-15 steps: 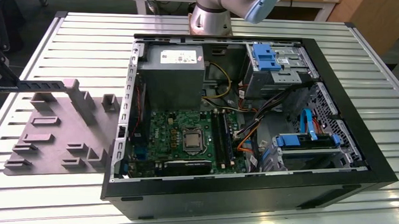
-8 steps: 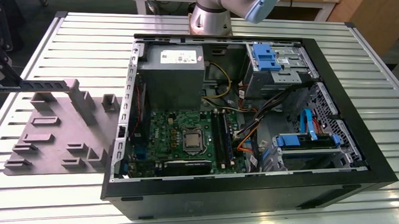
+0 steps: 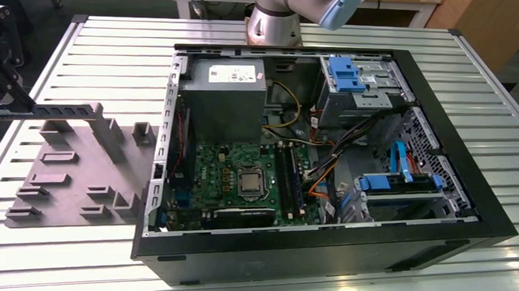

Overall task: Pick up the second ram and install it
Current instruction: 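Pick up the second ram and move it above second insertion slot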

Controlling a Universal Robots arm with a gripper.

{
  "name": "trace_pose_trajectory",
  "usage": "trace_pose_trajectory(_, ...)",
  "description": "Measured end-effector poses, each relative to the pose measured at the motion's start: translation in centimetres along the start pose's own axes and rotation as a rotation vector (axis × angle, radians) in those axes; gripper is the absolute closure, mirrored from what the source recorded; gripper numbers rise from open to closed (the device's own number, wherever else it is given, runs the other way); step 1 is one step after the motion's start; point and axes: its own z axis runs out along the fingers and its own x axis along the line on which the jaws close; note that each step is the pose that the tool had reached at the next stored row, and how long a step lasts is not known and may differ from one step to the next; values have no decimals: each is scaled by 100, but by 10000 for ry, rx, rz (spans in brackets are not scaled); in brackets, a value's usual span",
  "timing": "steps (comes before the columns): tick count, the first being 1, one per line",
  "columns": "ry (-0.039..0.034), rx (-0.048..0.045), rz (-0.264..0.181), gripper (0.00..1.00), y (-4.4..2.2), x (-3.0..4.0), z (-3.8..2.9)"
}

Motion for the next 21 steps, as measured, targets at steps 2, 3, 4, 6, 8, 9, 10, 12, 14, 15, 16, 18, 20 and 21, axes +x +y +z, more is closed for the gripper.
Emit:
trace_pose_trajectory(2, -1, 1, 0, 88, -17, -1, 0)
trace_pose_trajectory(3, 0, 1, 0, 88, -25, -1, 0)
trace_pose_trajectory(4, 0, 1, 0, 88, -33, -1, 0)
trace_pose_trajectory(6, -1, 1, 1, 88, -49, -2, 0)
trace_pose_trajectory(8, 0, 0, 1, 88, -65, -2, -1)
trace_pose_trajectory(9, 0, 1, 0, 88, -73, -2, -1)
trace_pose_trajectory(10, 0, 1, 0, 88, -81, -2, -1)
trace_pose_trajectory(12, 0, 1, 0, 88, -98, -3, -2)
trace_pose_trajectory(14, 0, 1, 0, 88, -113, -3, -2)
trace_pose_trajectory(15, -1, 1, 0, 88, -121, -3, -2)
trace_pose_trajectory(16, 0, 0, 0, 88, -129, -4, -3)
trace_pose_trajectory(18, 0, 0, 0, 88, -146, -4, -3)
trace_pose_trajectory(20, 0, 1, 0, 88, -164, -5, -3)
trace_pose_trajectory(21, -1, 1, 1, 88, -172, -5, -3)
